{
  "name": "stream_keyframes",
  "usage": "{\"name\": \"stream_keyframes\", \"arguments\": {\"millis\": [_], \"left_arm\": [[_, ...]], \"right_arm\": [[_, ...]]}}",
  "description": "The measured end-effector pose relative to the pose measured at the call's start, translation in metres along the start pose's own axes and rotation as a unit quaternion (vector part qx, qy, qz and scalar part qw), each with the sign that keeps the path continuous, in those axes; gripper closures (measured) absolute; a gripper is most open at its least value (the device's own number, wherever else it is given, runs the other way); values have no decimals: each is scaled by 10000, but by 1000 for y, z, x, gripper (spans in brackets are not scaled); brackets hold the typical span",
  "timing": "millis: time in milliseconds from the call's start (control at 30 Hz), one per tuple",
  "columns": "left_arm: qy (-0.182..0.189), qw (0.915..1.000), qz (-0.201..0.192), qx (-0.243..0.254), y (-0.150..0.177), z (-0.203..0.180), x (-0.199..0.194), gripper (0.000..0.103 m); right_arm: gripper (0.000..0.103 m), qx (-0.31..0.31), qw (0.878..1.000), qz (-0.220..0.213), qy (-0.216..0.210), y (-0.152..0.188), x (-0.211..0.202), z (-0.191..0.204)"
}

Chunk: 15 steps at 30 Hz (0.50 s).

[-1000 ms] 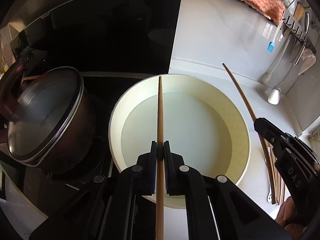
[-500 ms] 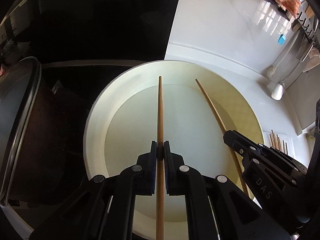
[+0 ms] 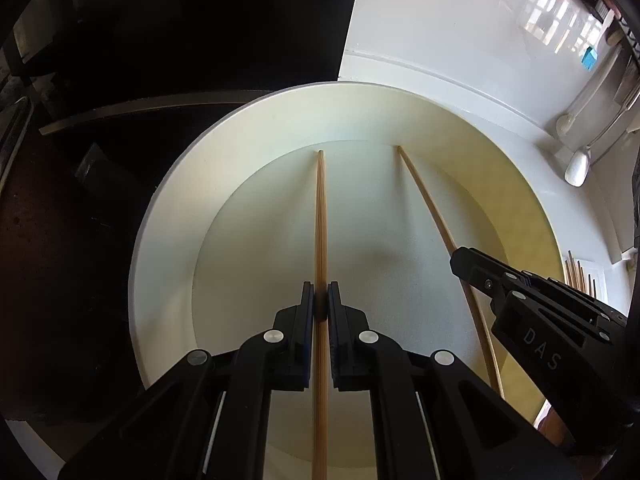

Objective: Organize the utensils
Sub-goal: 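Lower the chopstick into the basin and open the right tool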

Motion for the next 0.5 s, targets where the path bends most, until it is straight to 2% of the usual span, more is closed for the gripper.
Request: {"name": "stream_keyframes", "arguments": {"millis": [500], "left_arm": [[-126, 9992, 363, 52, -6, 1, 22, 95]], "right_arm": [[97, 26, 9989, 450, 99, 2, 22, -3]]}}
Point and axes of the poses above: each gripper's, at about its wrist camera, not at the fingertips, and x roughly the way its jaws point, z to its left, y to its underside, the point moved 2 cm from there along x, roughly the way its jaws point, and after that the axes turned 6 degrees about z, right-handed, at the moved point
